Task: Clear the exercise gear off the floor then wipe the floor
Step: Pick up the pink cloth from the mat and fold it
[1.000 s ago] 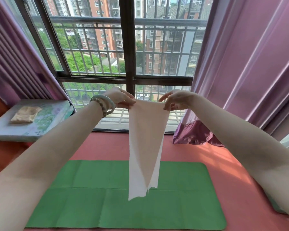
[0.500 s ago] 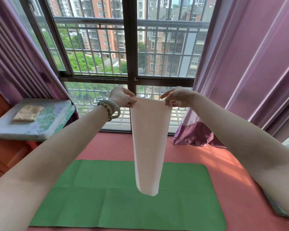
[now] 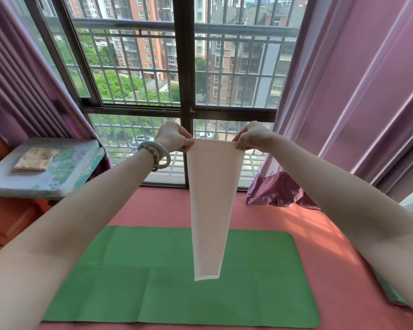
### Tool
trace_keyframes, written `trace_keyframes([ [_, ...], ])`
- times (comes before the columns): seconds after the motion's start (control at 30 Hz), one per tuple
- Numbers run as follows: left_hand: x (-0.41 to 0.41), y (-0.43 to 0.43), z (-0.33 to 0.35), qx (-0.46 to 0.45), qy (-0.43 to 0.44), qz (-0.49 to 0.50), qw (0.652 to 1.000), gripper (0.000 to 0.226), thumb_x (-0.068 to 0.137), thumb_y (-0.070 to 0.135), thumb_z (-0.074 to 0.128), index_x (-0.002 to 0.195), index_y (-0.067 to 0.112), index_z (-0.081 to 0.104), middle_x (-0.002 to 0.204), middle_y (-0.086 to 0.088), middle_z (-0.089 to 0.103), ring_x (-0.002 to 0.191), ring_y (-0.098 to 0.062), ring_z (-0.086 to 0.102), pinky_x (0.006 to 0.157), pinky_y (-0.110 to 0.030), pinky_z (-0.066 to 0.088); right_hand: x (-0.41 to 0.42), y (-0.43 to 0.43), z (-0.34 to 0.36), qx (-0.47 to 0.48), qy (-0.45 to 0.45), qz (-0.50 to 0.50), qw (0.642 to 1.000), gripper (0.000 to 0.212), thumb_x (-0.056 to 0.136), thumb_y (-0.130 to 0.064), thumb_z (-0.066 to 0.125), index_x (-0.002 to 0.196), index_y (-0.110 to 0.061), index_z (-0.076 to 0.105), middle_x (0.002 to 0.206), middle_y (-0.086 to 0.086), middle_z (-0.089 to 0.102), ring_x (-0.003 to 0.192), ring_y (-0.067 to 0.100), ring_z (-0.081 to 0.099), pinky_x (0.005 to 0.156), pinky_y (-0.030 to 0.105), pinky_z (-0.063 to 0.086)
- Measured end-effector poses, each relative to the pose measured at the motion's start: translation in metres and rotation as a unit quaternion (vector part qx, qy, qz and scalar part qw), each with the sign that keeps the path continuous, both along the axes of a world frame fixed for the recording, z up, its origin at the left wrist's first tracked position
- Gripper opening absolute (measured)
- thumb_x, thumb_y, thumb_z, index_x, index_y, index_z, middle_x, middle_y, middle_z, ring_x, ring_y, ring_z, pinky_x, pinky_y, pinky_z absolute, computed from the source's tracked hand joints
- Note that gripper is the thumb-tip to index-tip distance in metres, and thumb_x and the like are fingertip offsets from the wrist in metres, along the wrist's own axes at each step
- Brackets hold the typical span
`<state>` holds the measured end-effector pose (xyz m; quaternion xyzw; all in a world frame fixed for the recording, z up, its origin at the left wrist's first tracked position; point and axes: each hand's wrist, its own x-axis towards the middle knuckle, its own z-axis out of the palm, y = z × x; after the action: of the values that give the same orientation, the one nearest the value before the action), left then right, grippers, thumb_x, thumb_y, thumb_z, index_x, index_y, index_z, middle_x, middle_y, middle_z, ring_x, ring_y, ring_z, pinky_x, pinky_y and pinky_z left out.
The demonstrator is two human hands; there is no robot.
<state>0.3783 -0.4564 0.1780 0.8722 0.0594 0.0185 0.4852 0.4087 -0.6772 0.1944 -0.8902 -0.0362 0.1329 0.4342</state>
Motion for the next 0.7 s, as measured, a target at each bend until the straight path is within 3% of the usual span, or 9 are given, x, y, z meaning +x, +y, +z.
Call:
trace_keyframes([
  [0.1, 0.007, -0.001, -0.004, 0.034, 0.010, -0.029, 0.999, 0.011, 0.082, 0.004, 0.069, 0.090, -0.002, 0.071, 0.072, -0.012, 0.066, 0.066, -0.018, 0.065, 0.072, -0.030, 0.058, 0.005, 0.000, -0.003, -0.039, -0.003, 0.014, 0.999, 0.029, 0.071, 0.018, 0.055, 0.098, 0.013, 0.066, 0.070, 0.009, 0.059, 0.066, 0.019, 0.057, 0.062, 0.025, 0.052],
  [0.27, 0.020, -0.004, -0.009, 0.128, -0.013, -0.044, 0.991, 0.016, 0.087, 0.014, 0.064, 0.095, 0.002, 0.072, 0.070, -0.003, 0.064, 0.062, -0.012, 0.059, 0.062, -0.020, 0.051, 0.016, -0.003, -0.008, -0.099, -0.020, 0.023, 0.995, 0.031, 0.082, 0.011, 0.044, 0.100, 0.004, 0.068, 0.064, 0.003, 0.053, 0.056, 0.014, 0.044, 0.048, 0.021, 0.040],
  [0.4, 0.037, -0.005, -0.015, 0.187, -0.045, -0.039, 0.981, 0.021, 0.088, 0.021, 0.064, 0.101, 0.007, 0.072, 0.099, -0.007, 0.069, 0.088, -0.016, 0.059, 0.077, -0.025, 0.041, 0.034, -0.005, -0.014, -0.108, -0.064, 0.037, 0.991, 0.026, 0.085, 0.006, 0.050, 0.102, 0.003, 0.069, 0.072, 0.007, 0.055, 0.059, 0.013, 0.044, 0.043, 0.016, 0.040],
  [0.47, 0.048, -0.007, -0.020, 0.182, -0.064, -0.025, 0.981, 0.021, 0.088, 0.021, 0.064, 0.102, 0.007, 0.072, 0.106, -0.008, 0.069, 0.096, -0.016, 0.058, 0.081, -0.023, 0.037, 0.043, -0.005, -0.018, -0.109, -0.096, 0.036, 0.989, 0.030, 0.086, 0.007, 0.046, 0.102, 0.001, 0.070, 0.097, 0.014, 0.065, 0.081, 0.018, 0.057, 0.063, 0.014, 0.042],
  [0.53, 0.062, -0.006, -0.026, 0.175, -0.075, -0.024, 0.982, 0.021, 0.088, 0.021, 0.063, 0.101, 0.007, 0.072, 0.104, -0.007, 0.069, 0.094, -0.015, 0.057, 0.081, -0.024, 0.038, 0.052, -0.005, -0.024, -0.117, -0.134, 0.025, 0.984, 0.034, 0.086, 0.008, 0.042, 0.100, -0.002, 0.071, 0.112, 0.013, 0.066, 0.101, 0.022, 0.058, 0.078, 0.018, 0.038],
  [0.7, 0.102, 0.002, -0.026, 0.145, -0.098, -0.043, 0.984, 0.021, 0.087, 0.023, 0.064, 0.100, 0.009, 0.071, 0.095, -0.004, 0.068, 0.089, -0.016, 0.058, 0.079, -0.027, 0.044, 0.081, -0.004, -0.034, -0.078, -0.197, -0.007, 0.977, 0.034, 0.082, 0.010, 0.044, 0.093, -0.005, 0.072, 0.102, 0.012, 0.070, 0.093, 0.018, 0.061, 0.081, 0.024, 0.046],
])
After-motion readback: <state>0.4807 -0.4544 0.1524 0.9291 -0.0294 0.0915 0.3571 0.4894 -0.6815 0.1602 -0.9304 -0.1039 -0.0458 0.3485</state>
